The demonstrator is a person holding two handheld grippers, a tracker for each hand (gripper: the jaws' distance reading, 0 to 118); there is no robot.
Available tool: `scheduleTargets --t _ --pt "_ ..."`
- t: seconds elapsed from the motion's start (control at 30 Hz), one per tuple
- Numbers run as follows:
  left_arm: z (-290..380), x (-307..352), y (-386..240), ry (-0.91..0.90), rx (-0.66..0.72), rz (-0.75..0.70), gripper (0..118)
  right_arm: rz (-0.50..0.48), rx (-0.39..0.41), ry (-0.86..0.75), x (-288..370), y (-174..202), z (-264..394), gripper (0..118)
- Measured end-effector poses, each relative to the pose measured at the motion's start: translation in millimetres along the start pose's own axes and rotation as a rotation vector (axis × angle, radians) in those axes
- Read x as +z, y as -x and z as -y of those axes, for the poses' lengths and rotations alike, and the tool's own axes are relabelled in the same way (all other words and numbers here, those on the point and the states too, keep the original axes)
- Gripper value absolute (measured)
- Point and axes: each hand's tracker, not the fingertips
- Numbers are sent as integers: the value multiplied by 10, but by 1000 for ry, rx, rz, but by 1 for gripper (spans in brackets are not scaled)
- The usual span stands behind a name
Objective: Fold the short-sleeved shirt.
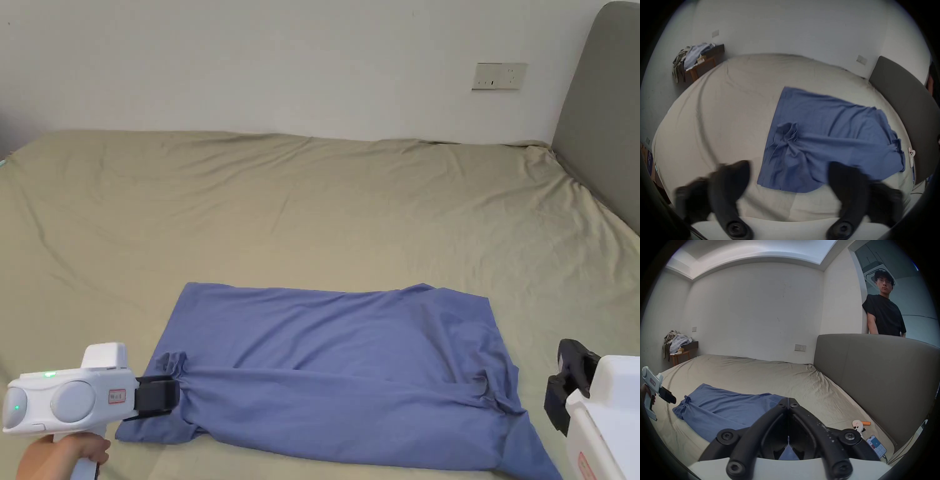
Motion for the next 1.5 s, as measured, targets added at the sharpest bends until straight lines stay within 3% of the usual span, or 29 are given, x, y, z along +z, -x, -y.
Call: scheduleTargets --t 0.03,0.1,0.2,0.23,0.27,0.3,0.33,0.37,0.4,0.47,0.53,0.57,0.67,0.7,0.73,0.8,0.83,0.87,0.9,0.93,1.0,1.13,1.3,1.5 --pt "26 -59 9 3 0 -10 113 3 -3 11 -43 3 20 2" --pt "90 -185 2 16 -8 -26 104 10 -3 33 -106 -1 64 2" --pt "198 -372 27 75 -11 -34 68 12 -20 82 -232 -16 144 2" --pt "240 -436 25 90 -8 -36 43 12 -31 102 -270 -44 187 2" --pt "288 -475 19 99 -9 -44 29 13 -46 130 -315 -58 227 2" --pt "331 -475 13 93 -17 -54 27 12 -67 159 -390 -82 281 3" --pt "352 -423 -3 47 -23 -54 17 14 -80 204 -479 -105 344 5" --pt "347 -401 -26 42 -26 -51 3 20 -85 251 -564 -143 419 11" --pt "338 -398 -40 40 -33 -38 3 23 -85 306 -666 -159 489 20" --pt "318 -376 -31 34 -50 -47 3 30 -113 419 -901 -180 675 63" --pt "298 -265 -44 -7 -59 -38 3 20 -138 551 -1140 -205 912 98" --pt "283 -186 -30 -32 -56 -36 3 28 -158 600 -1233 -195 1028 104" --pt "245 -32 -15 -65 -12 -1 3 36 -165 647 -1389 -154 1326 101" --pt "244 18 -23 -69 -10 3 3 29 -172 686 -1431 -139 1395 92" --pt "240 44 -28 -72 -12 4 3 22 -184 723 -1483 -125 1455 72" --pt "239 70 -38 -76 -9 8 3 -48 -241 737 -1423 -60 1474 68" --pt "240 105 -51 -76 -9 8 3 -8 -201 677 -1338 -13 1403 63" --pt "250 122 -53 -79 -6 6 3 -40 -197 680 -1304 0 1346 63" --pt "259 137 -53 -82 -3 6 3 -93 -213 673 -1349 -121 1379 20" --pt "269 154 -53 -86 6 3 3 -104 -247 659 -1319 -129 1348 9" --pt "275 105 21 -91 38 6 2 -81 -199 646 -1238 -152 1243 9" --pt "338 342 79 -116 104 24 2 -107 -245 569 -920 -277 1005 9" --pt "581 731 187 -132 132 26 2 -116 -229 526 -507 -461 905 9" --pt "1210 1018 326 -69 142 26 2 -141 -264 601 -25 -572 1237 9"
